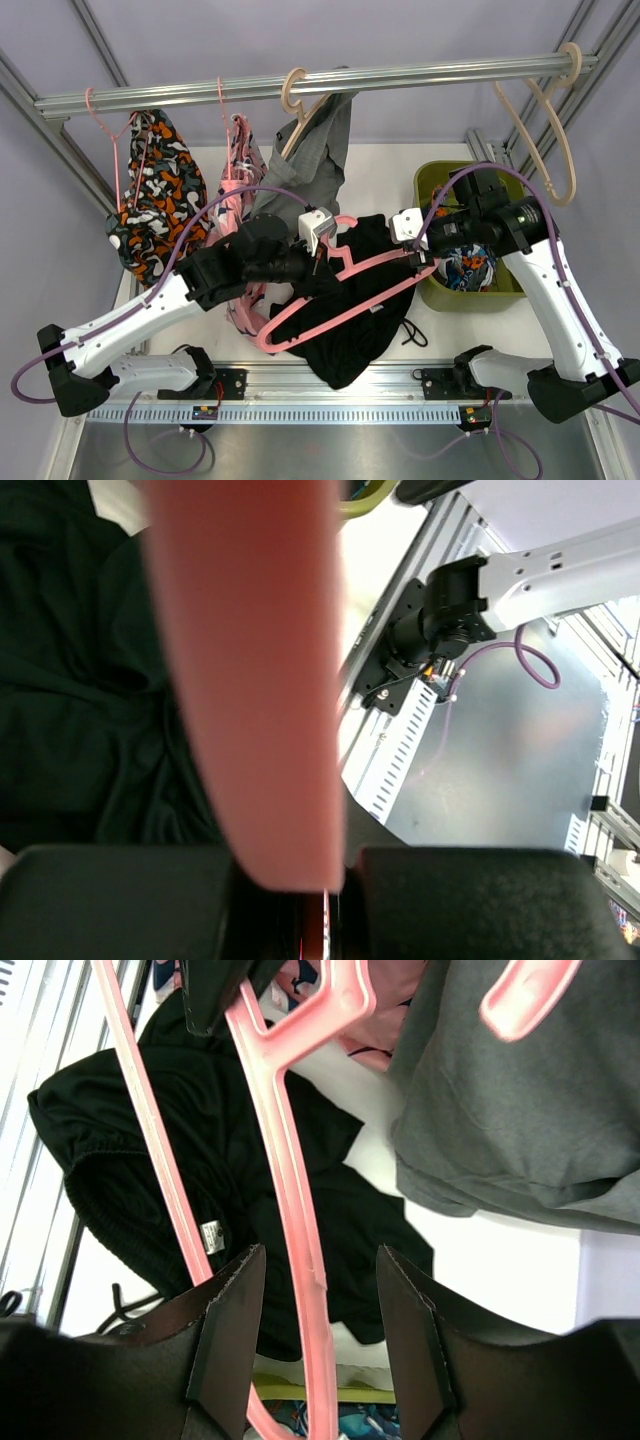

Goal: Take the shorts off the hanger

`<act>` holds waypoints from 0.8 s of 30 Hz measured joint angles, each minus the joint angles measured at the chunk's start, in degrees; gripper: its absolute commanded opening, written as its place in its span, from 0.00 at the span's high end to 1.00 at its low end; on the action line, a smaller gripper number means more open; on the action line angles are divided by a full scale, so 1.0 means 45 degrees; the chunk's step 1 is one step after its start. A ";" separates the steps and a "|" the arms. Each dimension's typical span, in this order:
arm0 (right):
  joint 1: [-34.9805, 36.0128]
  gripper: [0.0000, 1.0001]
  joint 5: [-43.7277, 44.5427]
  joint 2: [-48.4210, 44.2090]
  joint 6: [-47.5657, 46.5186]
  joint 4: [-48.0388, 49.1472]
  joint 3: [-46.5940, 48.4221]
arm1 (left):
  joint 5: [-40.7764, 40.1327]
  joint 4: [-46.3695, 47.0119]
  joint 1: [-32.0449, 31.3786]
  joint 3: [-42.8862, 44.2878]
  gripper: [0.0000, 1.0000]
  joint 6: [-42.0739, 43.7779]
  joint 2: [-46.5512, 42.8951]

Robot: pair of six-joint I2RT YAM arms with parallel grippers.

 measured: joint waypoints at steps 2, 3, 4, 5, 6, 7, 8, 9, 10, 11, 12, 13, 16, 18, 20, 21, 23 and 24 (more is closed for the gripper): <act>0.0000 0.45 0.0044 0.0092 0.0112 0.0180 -0.0253 | 0.0160 -0.0005 0.0000 0.0058 1.00 0.0000 0.0005; 0.0005 0.45 0.0058 0.0155 0.0165 0.0223 -0.0321 | 0.0238 -0.0005 0.0000 0.0078 1.00 0.0000 0.0005; 0.0005 0.46 0.0053 0.0233 0.0194 0.0223 -0.0325 | 0.0296 -0.0010 0.0000 0.0092 1.00 0.0005 0.0005; 0.0005 0.48 0.0039 0.0340 0.0204 0.0233 -0.0321 | 0.0340 -0.0010 0.0000 0.0102 1.00 0.0005 0.0005; 0.0005 0.49 0.0024 0.0447 0.0204 0.0214 -0.0321 | 0.0379 -0.0010 0.0000 0.0112 1.00 0.0005 0.0005; 0.0005 0.50 -0.0034 0.0554 0.0238 0.0209 -0.0321 | 0.0413 -0.0015 0.0000 0.0121 1.00 0.0005 0.0005; 0.0005 0.51 -0.0068 0.0675 0.0277 0.0204 -0.0321 | 0.0418 -0.0029 0.0000 0.0126 1.00 0.0005 0.0005; 0.0005 0.54 -0.0083 0.0767 0.0311 0.0194 -0.0321 | 0.0418 -0.0049 0.0000 0.0126 1.00 0.0010 0.0019; 0.0005 0.55 -0.0097 0.0850 0.0335 0.0175 -0.0325 | 0.0408 -0.0068 0.0005 0.0126 1.00 0.0010 0.0039; 0.0005 0.58 -0.0151 0.0913 0.0369 0.0146 -0.0325 | 0.0427 -0.0102 0.0005 0.0126 1.00 0.0015 0.0078; 0.0005 0.63 -0.0175 0.0967 0.0379 0.0087 -0.0325 | 0.0427 -0.0117 0.0005 0.0126 1.00 0.0010 0.0107; 0.0005 0.65 -0.0228 0.1020 0.0374 0.0000 -0.0325 | 0.0427 -0.0121 0.0000 0.0131 1.00 0.0019 0.0136; 0.0005 0.69 -0.0500 0.1175 0.0335 -0.0311 -0.0321 | 0.0408 -0.0146 0.0010 0.0155 1.00 0.0049 0.0170; 0.0005 0.73 -0.0724 0.1307 0.0238 -0.0515 -0.0321 | 0.0408 -0.0233 0.0010 0.0155 1.00 0.0087 0.0170; 0.0005 0.76 -0.0835 0.1399 0.0131 -0.0646 -0.0325 | 0.0384 -0.0296 0.0010 0.0155 1.00 0.0131 0.0165; 0.0005 0.77 -0.0923 0.1423 0.0083 -0.0680 -0.0325 | 0.0369 -0.0296 0.0010 0.0155 1.00 0.0151 0.0165; 0.0005 0.82 -0.1044 0.1423 -0.0010 -0.0690 -0.0374 | 0.0311 -0.0296 0.0010 0.0160 1.00 0.0170 0.0155; 0.0005 0.83 -0.1069 0.1418 -0.0044 -0.0680 -0.0418 | 0.0287 -0.0306 0.0010 0.0165 1.00 0.0185 0.0151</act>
